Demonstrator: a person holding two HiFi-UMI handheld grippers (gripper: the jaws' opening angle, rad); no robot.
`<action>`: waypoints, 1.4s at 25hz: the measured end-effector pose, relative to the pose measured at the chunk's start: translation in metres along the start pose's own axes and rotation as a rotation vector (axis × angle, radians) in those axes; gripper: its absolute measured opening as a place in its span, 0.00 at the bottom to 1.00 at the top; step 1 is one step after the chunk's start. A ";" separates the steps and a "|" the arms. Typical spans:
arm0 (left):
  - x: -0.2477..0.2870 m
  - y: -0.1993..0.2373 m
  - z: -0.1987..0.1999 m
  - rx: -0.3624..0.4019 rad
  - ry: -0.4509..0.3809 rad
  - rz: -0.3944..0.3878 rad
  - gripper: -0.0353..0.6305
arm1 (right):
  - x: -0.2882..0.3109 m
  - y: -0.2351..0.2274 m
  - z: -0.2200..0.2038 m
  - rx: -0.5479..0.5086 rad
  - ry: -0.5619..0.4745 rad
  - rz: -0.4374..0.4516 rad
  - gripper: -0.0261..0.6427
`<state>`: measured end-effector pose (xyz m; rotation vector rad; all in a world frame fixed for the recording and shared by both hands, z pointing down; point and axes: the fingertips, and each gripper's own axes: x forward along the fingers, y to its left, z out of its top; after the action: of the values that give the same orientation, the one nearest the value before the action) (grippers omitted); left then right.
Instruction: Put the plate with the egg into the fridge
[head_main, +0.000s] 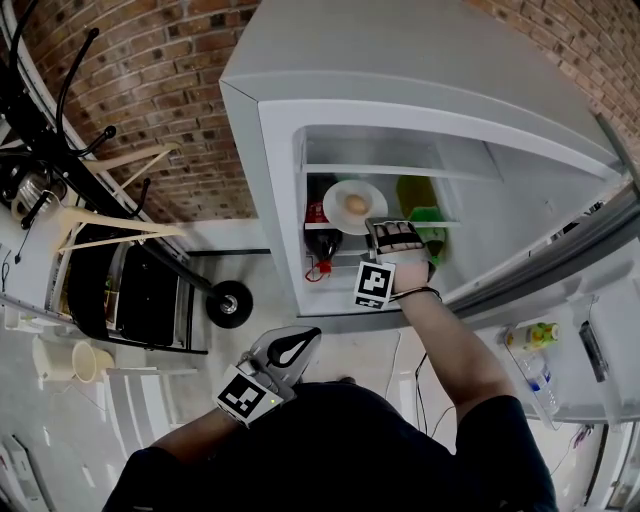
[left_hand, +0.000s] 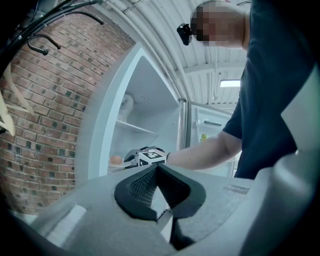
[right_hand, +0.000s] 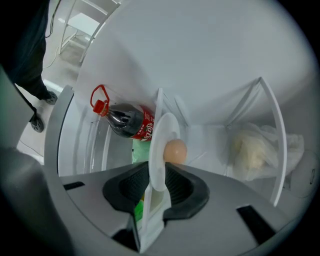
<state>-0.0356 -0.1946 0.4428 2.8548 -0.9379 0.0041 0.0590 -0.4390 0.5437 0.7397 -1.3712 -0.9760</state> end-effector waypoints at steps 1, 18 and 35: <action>-0.001 -0.001 0.000 0.000 -0.002 -0.001 0.06 | 0.000 0.000 -0.001 -0.001 0.003 -0.001 0.20; 0.000 -0.014 0.009 0.031 -0.005 -0.059 0.06 | -0.075 0.009 -0.002 0.157 -0.047 -0.012 0.24; 0.010 -0.024 0.018 0.045 -0.017 -0.111 0.06 | -0.202 0.002 0.039 0.666 -0.325 0.082 0.24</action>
<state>-0.0141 -0.1836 0.4222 2.9487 -0.7903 -0.0106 0.0329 -0.2542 0.4580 1.0310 -2.0369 -0.5774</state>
